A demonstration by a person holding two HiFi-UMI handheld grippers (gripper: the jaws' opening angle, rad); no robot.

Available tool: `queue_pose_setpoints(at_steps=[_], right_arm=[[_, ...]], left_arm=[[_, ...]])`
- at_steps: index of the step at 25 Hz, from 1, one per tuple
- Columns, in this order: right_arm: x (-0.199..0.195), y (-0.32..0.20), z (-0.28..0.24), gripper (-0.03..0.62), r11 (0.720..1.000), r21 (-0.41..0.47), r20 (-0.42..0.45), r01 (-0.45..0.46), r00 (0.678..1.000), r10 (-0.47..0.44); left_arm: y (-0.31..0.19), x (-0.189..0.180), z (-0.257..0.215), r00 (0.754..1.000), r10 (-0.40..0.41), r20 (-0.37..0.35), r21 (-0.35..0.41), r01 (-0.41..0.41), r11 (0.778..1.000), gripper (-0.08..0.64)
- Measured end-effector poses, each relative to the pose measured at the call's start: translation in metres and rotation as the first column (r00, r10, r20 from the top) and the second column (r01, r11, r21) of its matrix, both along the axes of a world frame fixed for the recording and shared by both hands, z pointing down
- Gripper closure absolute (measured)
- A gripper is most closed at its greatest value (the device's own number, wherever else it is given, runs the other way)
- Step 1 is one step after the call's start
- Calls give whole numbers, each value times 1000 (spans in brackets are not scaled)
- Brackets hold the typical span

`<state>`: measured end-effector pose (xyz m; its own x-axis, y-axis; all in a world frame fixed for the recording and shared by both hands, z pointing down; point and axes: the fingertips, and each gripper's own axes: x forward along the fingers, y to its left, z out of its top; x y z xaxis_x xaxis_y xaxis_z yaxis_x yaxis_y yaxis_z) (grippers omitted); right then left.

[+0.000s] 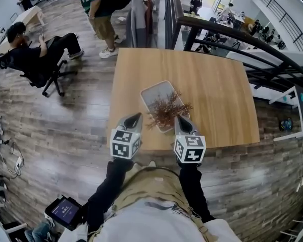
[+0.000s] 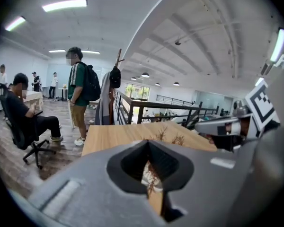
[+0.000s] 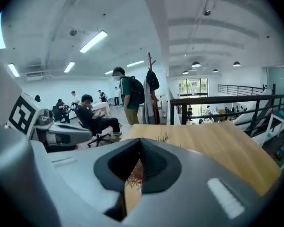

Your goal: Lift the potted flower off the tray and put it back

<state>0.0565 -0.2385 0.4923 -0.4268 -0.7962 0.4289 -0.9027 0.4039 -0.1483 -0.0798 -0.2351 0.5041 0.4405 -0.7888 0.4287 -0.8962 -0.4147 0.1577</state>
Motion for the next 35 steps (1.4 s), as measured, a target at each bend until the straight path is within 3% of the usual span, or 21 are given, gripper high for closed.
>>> queue_pose_setpoints(at_steps=[5, 8, 12, 18, 23, 35], right_arm=[[-16, -4, -71, 588, 989, 146, 27, 7, 1000, -12], [-21, -3, -106, 588, 972, 231, 24, 31, 999, -38], [-29, -6, -129, 588, 952, 303, 0, 47, 999, -49], [-35, -6, -130, 588, 951, 306, -4, 51, 999, -52], [-38, -8, -131, 588, 948, 314, 0, 49, 999, -52], [-51, -5, -128, 588, 948, 315, 7, 53, 998, -58]], left_arm=[[-8, 5, -63, 999, 45, -27, 116, -41, 992, 558], [-10, 9, -93, 998, 65, 10, 192, -66, 979, 558], [-15, 7, -109, 997, 68, 36, 229, -74, 971, 557], [-17, 8, -118, 996, 75, 41, 257, -83, 963, 557], [-19, 0, -123, 998, 54, -22, 272, -46, 961, 557], [-15, -8, -116, 998, 64, 2, 264, -62, 962, 558]])
